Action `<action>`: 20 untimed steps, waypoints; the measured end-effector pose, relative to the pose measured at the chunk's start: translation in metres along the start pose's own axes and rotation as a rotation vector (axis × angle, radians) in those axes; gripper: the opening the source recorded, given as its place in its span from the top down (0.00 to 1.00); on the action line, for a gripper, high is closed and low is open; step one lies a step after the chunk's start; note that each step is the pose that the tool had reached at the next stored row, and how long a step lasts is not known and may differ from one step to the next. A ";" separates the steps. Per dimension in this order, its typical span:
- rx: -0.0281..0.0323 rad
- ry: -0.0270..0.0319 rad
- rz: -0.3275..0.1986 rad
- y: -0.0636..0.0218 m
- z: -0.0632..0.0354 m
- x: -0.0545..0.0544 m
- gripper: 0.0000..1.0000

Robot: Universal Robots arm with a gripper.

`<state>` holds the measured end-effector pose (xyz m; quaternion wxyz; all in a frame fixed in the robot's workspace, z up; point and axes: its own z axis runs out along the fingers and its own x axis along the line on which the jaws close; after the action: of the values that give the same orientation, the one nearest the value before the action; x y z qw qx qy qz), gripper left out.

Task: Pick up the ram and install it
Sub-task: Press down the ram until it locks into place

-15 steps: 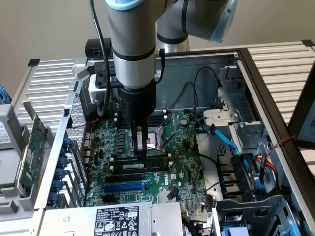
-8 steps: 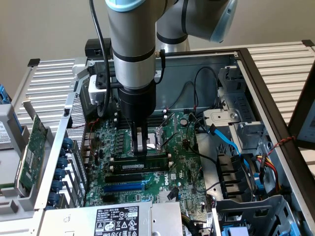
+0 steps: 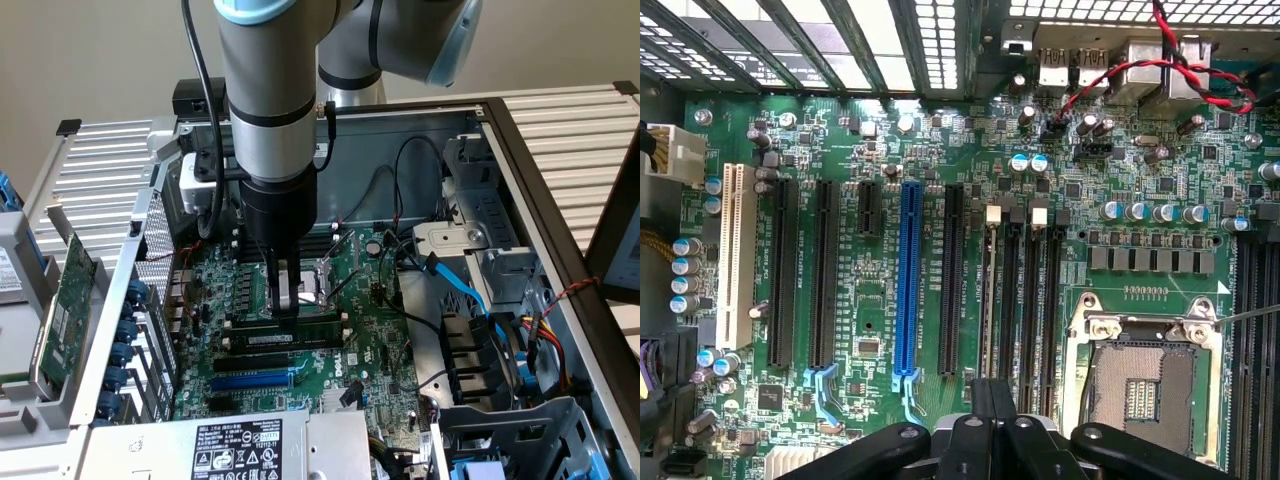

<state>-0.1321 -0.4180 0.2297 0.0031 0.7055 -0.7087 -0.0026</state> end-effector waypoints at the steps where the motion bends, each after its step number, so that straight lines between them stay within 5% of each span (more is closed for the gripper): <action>1: 0.0000 -0.0001 0.000 0.0000 0.0001 0.000 0.89; 20: 0.0000 -0.0029 0.000 0.0000 0.0033 0.000 0.89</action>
<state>-0.1321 -0.4179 0.2264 0.0020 0.7055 -0.7087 -0.0036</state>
